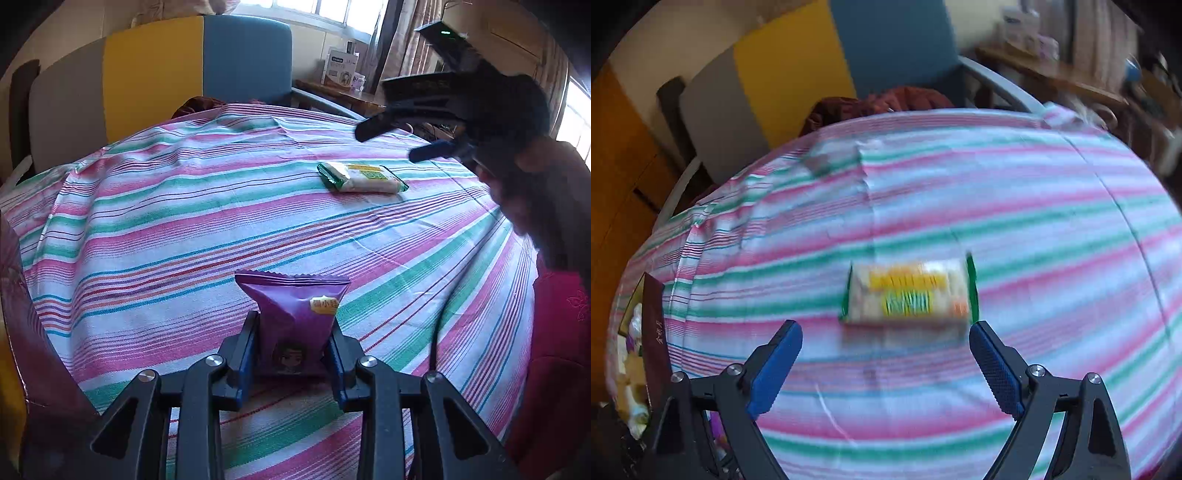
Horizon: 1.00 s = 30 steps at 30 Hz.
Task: Organize objects
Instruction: 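Grasp the WEIDAN cracker packet with the right tool while the left tool holds the purple packet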
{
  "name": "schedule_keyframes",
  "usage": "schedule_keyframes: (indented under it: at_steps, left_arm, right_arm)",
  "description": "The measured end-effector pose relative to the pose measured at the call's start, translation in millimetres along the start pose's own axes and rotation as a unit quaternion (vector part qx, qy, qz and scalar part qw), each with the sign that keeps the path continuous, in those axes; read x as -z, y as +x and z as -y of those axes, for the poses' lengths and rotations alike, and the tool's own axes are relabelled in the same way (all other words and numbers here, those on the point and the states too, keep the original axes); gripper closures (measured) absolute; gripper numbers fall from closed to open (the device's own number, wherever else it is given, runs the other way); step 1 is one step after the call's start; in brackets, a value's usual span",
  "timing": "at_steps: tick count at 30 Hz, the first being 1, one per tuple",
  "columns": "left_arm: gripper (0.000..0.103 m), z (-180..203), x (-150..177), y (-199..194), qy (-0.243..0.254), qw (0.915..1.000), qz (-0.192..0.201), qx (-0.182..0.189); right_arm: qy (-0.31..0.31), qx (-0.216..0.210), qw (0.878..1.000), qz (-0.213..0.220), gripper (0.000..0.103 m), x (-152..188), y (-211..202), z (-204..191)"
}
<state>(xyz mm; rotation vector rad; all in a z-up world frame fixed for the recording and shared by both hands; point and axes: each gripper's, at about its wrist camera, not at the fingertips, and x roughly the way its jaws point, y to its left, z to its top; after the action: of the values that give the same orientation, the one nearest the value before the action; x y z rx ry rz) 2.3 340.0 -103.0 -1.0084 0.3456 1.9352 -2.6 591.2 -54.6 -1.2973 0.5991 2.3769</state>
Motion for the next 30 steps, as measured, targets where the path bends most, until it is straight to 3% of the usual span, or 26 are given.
schedule_keyframes:
  at_steps: [3,8,11,16,18,23,30]
  left_arm:
    - [0.07,1,0,0,0.002,1.0,0.002,-0.002]
    - [0.069,0,2,1,0.0,1.0,0.004,0.001]
    - [0.068,-2,2,1,-0.003,1.0,0.005,0.005]
    - [0.068,-4,2,1,-0.008,0.9999,0.007,0.01]
    - [0.068,-4,3,1,-0.008,0.9999,0.008,0.009]
    - [0.068,-3,3,1,-0.006,0.9999,0.009,0.006]
    - [0.068,1,3,1,0.002,0.9999,0.01,-0.006]
  right_arm:
    - [-0.016,-0.003,1.0,-0.025,0.01,-25,26,2]
    - [0.01,-0.006,0.998,-0.054,0.01,-46,64,15]
    - [0.026,-0.028,0.995,-0.089,0.009,-37,77,22]
    - [0.013,-0.056,0.993,-0.105,0.003,-3,60,19]
    - [-0.009,-0.046,0.993,-0.112,0.002,14,52,11]
    - [-0.032,-0.005,0.995,-0.09,0.003,36,41,0]
    - [-0.039,0.037,0.998,-0.033,0.003,33,38,-1]
